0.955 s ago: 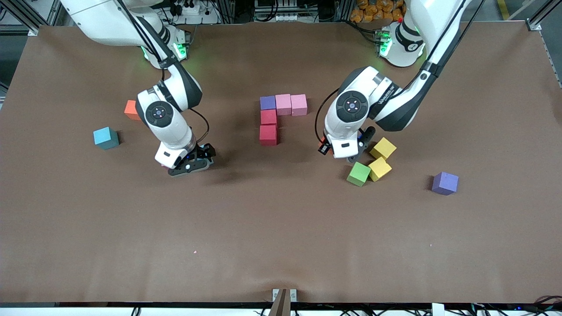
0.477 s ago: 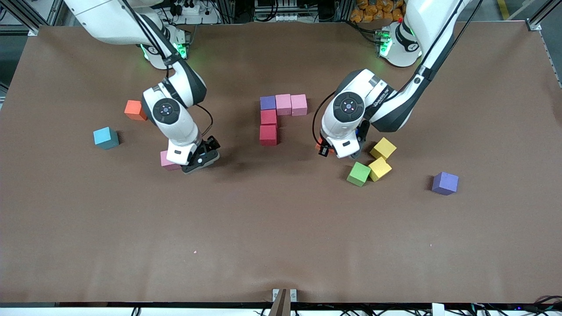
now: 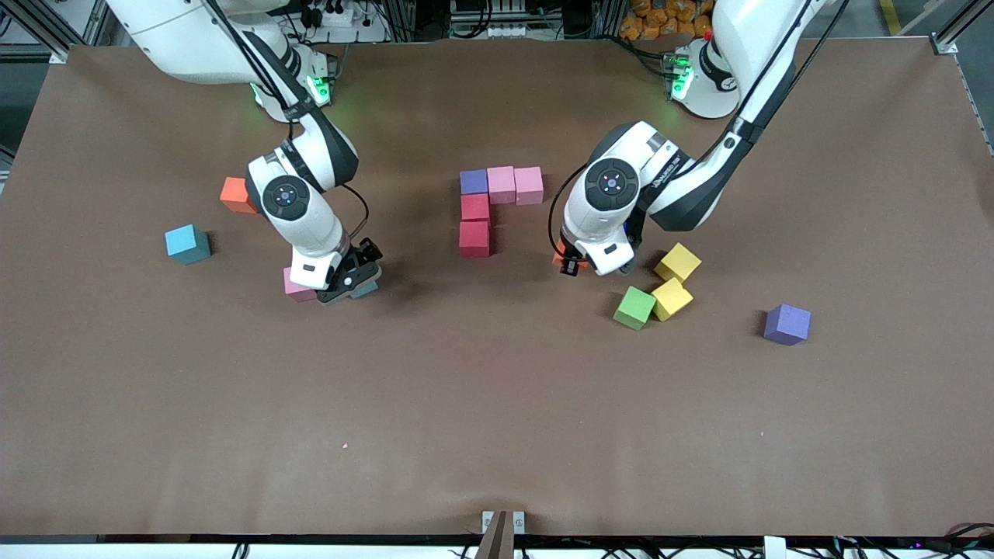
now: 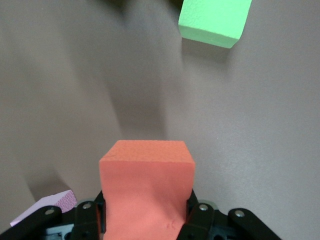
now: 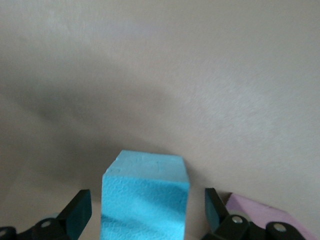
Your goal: Arrange 11 blocks into digit 3
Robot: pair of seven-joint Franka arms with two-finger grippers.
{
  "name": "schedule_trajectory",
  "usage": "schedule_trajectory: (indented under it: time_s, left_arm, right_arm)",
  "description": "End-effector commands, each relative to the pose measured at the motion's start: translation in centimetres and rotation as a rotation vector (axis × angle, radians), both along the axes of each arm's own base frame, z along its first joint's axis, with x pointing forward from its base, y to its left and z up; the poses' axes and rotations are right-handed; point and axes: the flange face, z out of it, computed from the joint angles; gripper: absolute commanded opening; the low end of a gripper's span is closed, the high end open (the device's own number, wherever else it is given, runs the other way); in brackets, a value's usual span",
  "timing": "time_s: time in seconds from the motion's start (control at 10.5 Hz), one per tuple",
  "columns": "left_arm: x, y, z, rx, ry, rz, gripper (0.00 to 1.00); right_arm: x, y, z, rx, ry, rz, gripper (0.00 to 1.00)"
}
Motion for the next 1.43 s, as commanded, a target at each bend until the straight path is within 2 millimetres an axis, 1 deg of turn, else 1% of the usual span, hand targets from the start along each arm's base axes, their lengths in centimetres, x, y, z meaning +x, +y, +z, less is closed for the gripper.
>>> schedule_trajectory:
  time_s: [0.0, 0.1, 0.29, 0.38, 0.48, 0.67, 0.76, 0.86, 0.95, 1.05, 1.15, 1.24, 1.34]
  left_arm:
    - [-0.3, -0.1, 0.2, -0.013, -0.001, 0.049, 0.12]
    - [-0.3, -0.1, 0.0, -0.015, -0.002, 0.065, 0.12]
    - [-0.8, -0.2, -1.3, -0.031, -0.014, 0.128, 0.12]
    - [-1.5, -0.5, -2.0, -0.036, -0.018, 0.156, 0.12]
    - [-2.6, -1.5, -2.4, -0.050, -0.032, 0.180, 0.12]
    - [-3.5, -2.6, -3.0, -0.065, -0.041, 0.254, 0.12]
    - [-4.0, -3.4, -3.3, -0.064, -0.039, 0.266, 0.13]
    - [-5.0, -5.0, -4.2, -0.073, -0.032, 0.253, 0.13]
    - [-5.3, -5.6, -4.7, -0.067, -0.030, 0.280, 0.13]
    - [-5.3, -5.8, -5.2, -0.055, -0.033, 0.299, 0.13]
    - [-6.9, -7.6, -6.1, -0.035, -0.043, 0.285, 0.13]
    - [-6.1, -8.0, -6.7, -0.017, -0.070, 0.309, 0.13]
    - [-5.6, -8.1, -6.8, -0.017, -0.073, 0.324, 0.13]
  right_arm:
    - [-0.4, -0.2, -0.1, 0.006, -0.002, 0.008, 1.00]
    - [-0.5, -0.2, -0.3, 0.006, 0.001, 0.008, 1.00]
    - [-0.5, 0.0, -0.8, 0.010, 0.004, 0.011, 1.00]
    - [-0.5, 0.1, -1.3, 0.012, 0.012, 0.011, 0.95]
    - [-0.6, 0.0, -2.1, 0.022, 0.013, 0.006, 0.80]
    - [-0.4, -0.3, -2.2, 0.026, 0.009, -0.002, 0.64]
    - [-0.2, -0.2, -1.8, 0.026, 0.003, -0.002, 0.53]
    - [-0.1, -0.2, -1.7, 0.027, 0.000, -0.001, 0.46]
    - [0.1, -0.1, -1.1, 0.028, -0.010, 0.002, 0.39]
    - [0.5, -0.1, -0.3, 0.028, -0.024, 0.003, 0.31]
    - [1.0, 0.1, 0.7, 0.022, -0.029, 0.004, 0.31]
    - [1.3, 0.4, 1.6, 0.026, -0.021, -0.027, 0.31]
    - [1.6, 1.7, 2.6, 0.058, -0.029, -0.059, 0.31]
